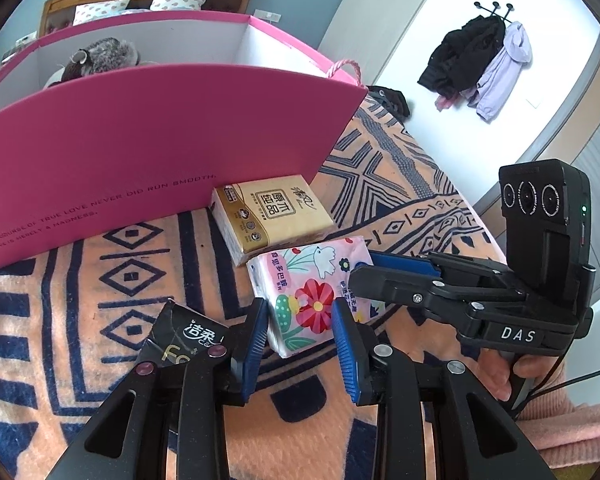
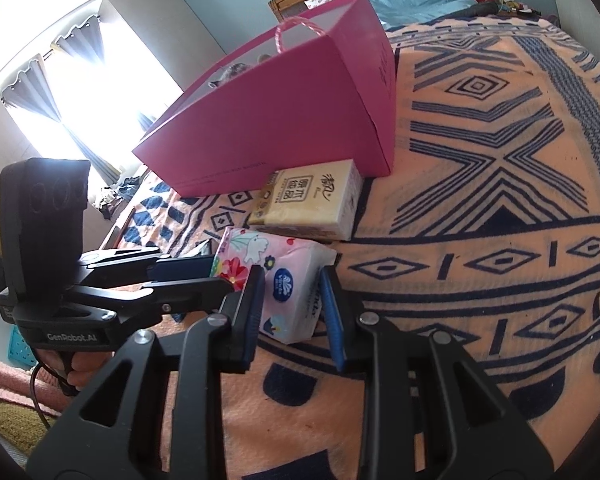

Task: Organize objects
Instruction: 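Close the right gripper on the pink floral tissue pack, then lift the pink tissue pack with the right gripper toward the box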

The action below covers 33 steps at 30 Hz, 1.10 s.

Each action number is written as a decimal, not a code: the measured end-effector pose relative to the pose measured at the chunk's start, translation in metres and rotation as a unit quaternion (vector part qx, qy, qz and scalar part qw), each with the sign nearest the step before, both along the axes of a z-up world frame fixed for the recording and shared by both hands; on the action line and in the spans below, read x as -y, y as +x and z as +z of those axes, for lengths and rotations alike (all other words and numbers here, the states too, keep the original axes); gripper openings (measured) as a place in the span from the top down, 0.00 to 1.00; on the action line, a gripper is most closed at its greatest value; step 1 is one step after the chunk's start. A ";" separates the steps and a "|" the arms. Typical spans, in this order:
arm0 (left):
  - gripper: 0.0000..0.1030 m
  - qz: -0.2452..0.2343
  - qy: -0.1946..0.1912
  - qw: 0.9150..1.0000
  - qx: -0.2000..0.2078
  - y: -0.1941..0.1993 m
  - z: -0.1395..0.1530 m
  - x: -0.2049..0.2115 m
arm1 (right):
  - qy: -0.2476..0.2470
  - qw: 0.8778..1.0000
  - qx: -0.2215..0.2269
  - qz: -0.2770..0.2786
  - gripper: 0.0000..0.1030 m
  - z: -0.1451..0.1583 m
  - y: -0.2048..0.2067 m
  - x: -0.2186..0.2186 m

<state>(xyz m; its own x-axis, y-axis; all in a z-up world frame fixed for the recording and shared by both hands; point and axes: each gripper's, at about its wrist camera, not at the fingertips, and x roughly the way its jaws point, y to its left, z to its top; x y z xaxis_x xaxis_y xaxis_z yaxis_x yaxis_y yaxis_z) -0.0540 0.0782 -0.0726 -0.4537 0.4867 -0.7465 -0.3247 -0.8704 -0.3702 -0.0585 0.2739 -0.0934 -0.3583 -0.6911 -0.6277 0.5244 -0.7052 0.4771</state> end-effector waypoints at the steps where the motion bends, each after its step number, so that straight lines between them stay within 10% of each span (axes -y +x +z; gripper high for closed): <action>1: 0.69 0.001 0.001 1.000 -0.001 0.000 0.001 0.001 | 0.001 1.000 -0.002 0.000 0.70 0.001 0.001 0.001; 33: 0.69 0.009 -0.008 0.998 -0.068 0.011 0.044 0.007 | 0.003 0.997 -0.079 0.014 0.70 0.049 0.007 0.013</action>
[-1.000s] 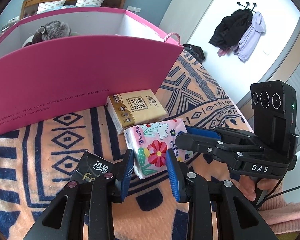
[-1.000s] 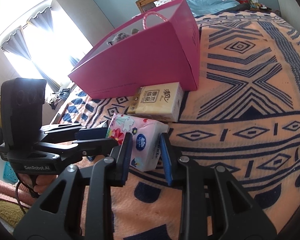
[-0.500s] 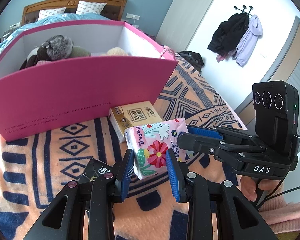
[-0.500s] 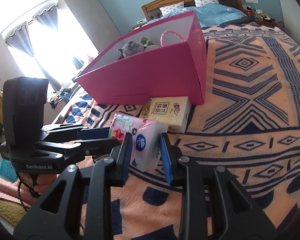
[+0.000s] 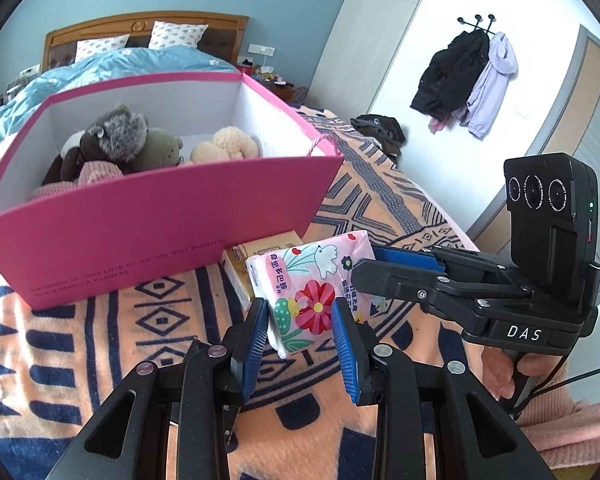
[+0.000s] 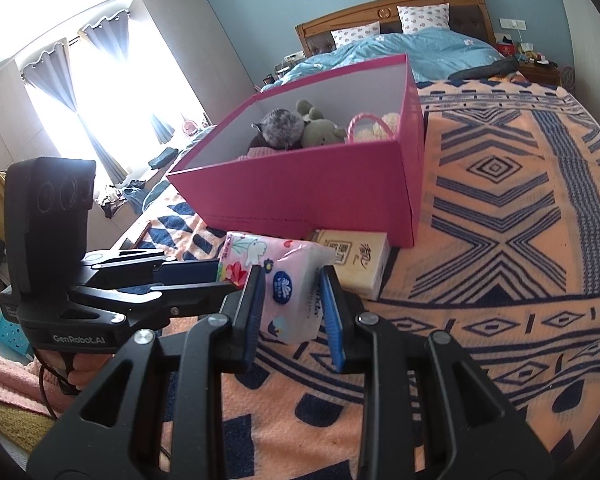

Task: Organize objects
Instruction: 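Lift the pink tissue pack with the right gripper toward the box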

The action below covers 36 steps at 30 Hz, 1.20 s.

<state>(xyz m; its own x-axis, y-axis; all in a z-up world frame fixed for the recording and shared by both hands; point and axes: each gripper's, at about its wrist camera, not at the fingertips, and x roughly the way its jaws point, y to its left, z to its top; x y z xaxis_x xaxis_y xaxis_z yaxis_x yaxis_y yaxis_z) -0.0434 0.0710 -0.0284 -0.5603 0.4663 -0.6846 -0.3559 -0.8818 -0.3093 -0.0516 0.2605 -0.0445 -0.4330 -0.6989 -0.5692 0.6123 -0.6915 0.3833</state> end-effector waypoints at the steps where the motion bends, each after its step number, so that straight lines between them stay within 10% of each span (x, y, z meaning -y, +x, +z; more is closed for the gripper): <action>1: 0.69 0.000 -0.001 1.000 -0.002 0.000 0.002 0.000 | 0.000 1.000 -0.002 0.000 0.70 0.001 0.000 0.000; 36: 0.69 0.004 -0.012 0.999 -0.040 -0.005 0.028 0.000 | -0.007 0.999 -0.044 0.008 0.70 0.034 -0.013 0.003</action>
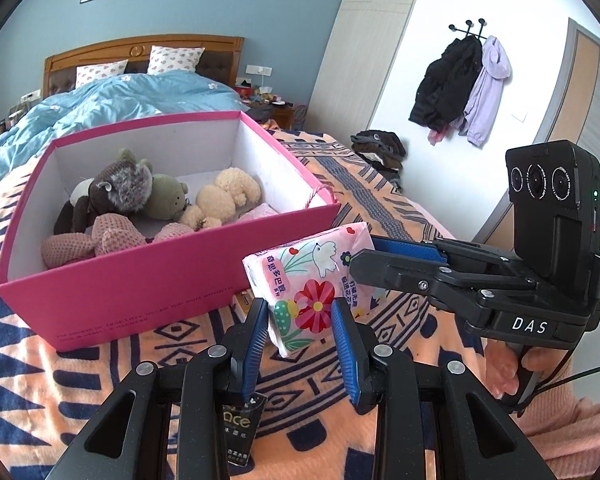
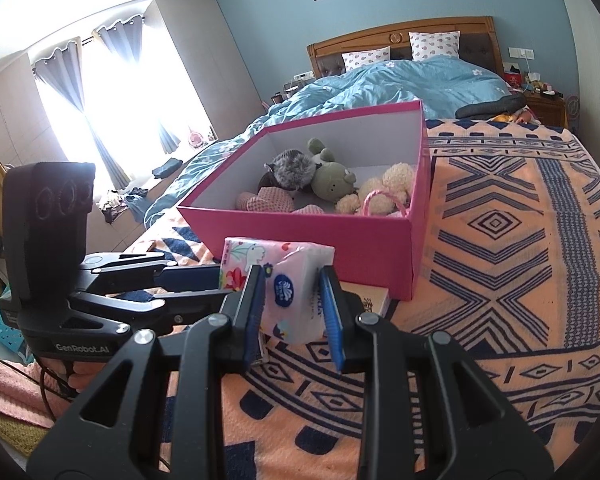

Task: Organize objects
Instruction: 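Lift the pink tissue pack with the right gripper toward the box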

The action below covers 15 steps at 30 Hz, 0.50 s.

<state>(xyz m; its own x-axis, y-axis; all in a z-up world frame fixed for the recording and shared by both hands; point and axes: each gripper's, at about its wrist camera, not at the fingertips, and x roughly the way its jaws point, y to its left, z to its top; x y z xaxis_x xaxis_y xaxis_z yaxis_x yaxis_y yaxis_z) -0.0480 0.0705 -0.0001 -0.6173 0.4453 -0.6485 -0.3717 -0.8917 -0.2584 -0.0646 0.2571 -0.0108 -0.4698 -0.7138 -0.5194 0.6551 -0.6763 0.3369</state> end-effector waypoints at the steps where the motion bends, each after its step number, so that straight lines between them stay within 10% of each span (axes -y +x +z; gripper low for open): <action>1: 0.69 0.000 0.000 1.000 -0.002 0.000 0.001 0.000 | 0.000 1.000 -0.002 0.000 0.70 0.001 -0.001 0.001; 15: 0.69 0.010 0.001 1.000 -0.026 -0.011 0.018 0.008 | -0.006 0.999 -0.029 0.012 0.70 0.024 -0.012 0.006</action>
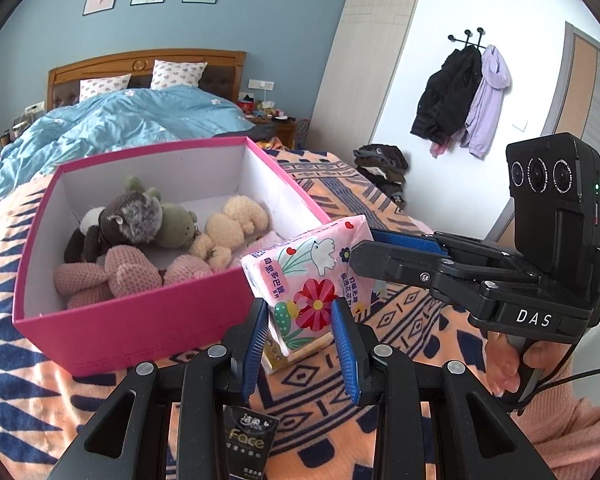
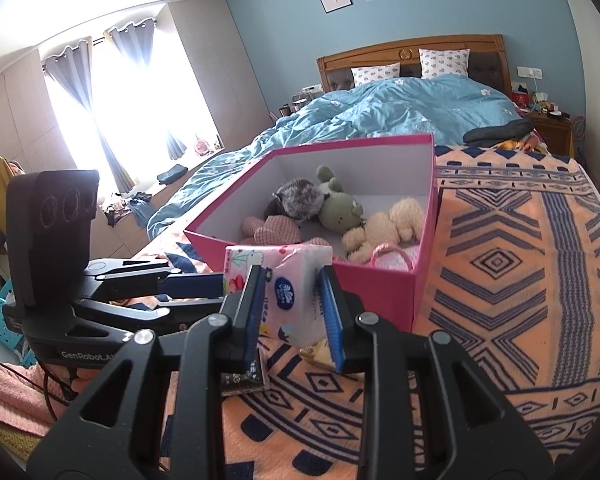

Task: Organize objects
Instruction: 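Lift the pink tissue pack with the right gripper toward the box, then lower the pink tissue pack into the box and open the right gripper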

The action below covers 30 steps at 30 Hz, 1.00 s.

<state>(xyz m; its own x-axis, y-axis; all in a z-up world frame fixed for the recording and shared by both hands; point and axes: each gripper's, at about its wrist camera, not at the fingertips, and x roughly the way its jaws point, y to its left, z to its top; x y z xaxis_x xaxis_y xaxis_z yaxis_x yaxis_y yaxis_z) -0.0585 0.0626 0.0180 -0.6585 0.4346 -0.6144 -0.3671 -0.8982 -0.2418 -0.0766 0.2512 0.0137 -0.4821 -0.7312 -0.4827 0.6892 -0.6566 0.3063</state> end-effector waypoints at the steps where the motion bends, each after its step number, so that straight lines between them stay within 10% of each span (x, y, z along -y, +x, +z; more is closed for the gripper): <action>1: 0.69 0.002 0.001 1.000 -0.001 -0.002 0.001 0.001 | -0.001 1.000 -0.002 0.001 0.70 0.002 -0.001 0.000; 30: 0.69 0.016 -0.003 1.000 -0.002 -0.043 0.008 0.003 | -0.007 1.000 -0.014 0.006 0.70 0.021 -0.043 0.015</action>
